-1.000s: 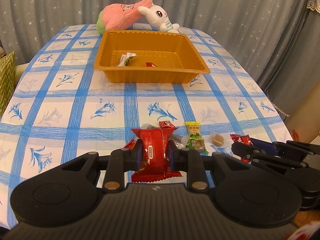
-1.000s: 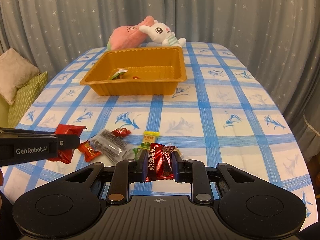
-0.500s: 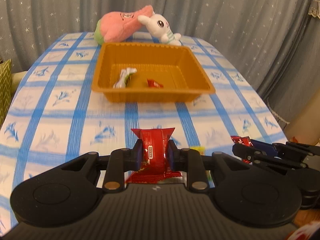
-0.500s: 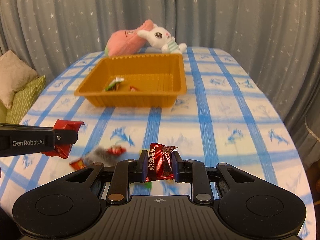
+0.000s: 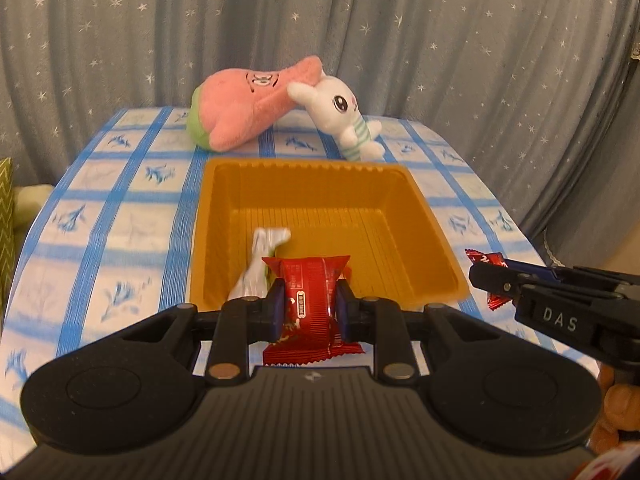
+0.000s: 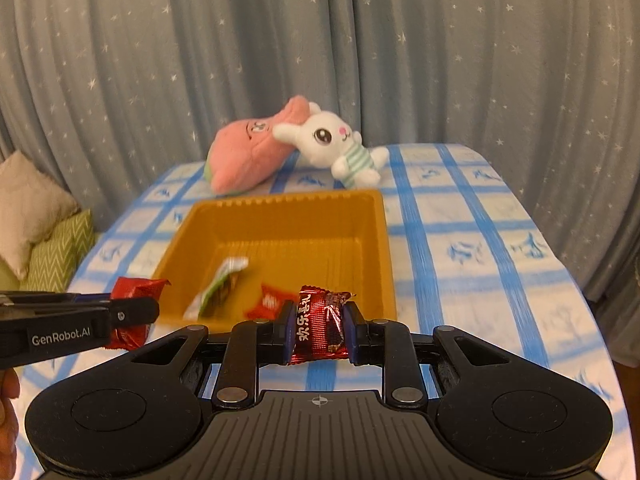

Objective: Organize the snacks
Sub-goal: 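Carry both candies over the orange tray and open both tools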

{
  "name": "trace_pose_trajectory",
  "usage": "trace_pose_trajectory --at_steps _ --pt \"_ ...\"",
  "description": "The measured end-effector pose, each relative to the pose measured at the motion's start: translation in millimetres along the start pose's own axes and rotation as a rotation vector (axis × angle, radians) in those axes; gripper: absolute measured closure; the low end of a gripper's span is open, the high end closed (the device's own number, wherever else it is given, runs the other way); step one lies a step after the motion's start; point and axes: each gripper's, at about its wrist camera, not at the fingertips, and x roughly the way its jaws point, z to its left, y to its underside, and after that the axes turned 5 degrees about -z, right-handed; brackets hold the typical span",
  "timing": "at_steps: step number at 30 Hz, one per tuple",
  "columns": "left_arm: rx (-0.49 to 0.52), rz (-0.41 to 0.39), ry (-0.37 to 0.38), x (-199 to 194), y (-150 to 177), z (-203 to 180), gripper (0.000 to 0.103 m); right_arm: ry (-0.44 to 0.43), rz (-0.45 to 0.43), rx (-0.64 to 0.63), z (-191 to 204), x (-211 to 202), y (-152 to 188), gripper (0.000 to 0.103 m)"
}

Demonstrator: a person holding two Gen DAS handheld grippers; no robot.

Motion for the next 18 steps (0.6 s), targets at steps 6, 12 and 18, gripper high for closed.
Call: trace_pose_trajectory --at_steps 6,12,18 --pt "0.004 0.0 0.008 30.8 -22.5 6.7 0.08 -0.014 0.014 0.058 -9.3 33.7 -27.2 0.078" --pt "0.004 0.021 0.028 58.2 -30.5 8.8 0.08 -0.014 0.034 0.078 -13.2 60.6 -37.2 0.078" --pt "0.009 0.039 0.041 79.5 -29.1 8.4 0.08 -0.007 0.05 0.09 -18.4 74.1 -34.1 0.078"
